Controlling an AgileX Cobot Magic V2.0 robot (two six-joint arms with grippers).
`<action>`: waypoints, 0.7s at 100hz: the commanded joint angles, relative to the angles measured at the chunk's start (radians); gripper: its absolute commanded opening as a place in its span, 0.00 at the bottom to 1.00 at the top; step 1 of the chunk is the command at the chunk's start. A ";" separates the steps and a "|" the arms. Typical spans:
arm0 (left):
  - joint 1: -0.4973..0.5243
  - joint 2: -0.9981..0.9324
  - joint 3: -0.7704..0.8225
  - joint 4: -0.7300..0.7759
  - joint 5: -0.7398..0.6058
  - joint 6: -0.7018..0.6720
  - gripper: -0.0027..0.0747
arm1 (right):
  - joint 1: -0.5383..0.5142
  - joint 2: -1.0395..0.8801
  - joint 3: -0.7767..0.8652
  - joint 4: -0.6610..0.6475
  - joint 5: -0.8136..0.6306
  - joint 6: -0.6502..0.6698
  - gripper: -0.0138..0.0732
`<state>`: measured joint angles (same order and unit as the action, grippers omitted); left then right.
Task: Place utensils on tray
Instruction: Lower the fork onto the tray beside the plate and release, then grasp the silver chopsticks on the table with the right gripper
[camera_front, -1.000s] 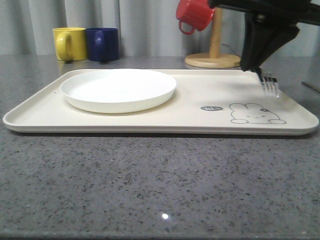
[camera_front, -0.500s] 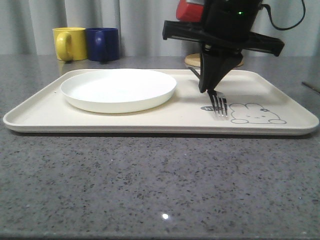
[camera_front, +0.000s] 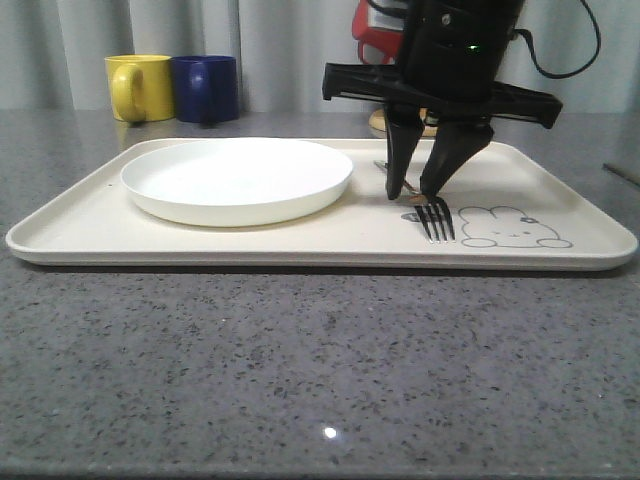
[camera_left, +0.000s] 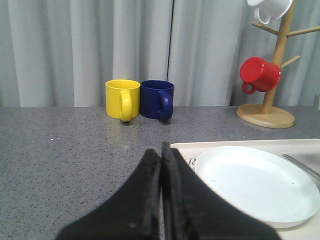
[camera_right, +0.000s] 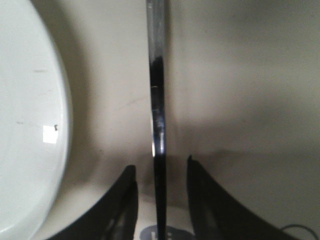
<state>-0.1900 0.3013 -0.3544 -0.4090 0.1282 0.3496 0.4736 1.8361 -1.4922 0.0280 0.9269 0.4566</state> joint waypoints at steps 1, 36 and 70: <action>-0.008 0.007 -0.029 -0.006 -0.077 -0.009 0.01 | 0.000 -0.048 -0.035 -0.007 -0.018 -0.001 0.59; -0.008 0.007 -0.029 -0.006 -0.077 -0.009 0.01 | -0.035 -0.101 -0.149 -0.014 0.074 -0.142 0.60; -0.008 0.007 -0.029 -0.006 -0.077 -0.009 0.01 | -0.286 -0.140 -0.149 -0.014 0.192 -0.291 0.60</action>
<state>-0.1900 0.3013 -0.3544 -0.4086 0.1282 0.3496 0.2436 1.7538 -1.6101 0.0247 1.1141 0.2114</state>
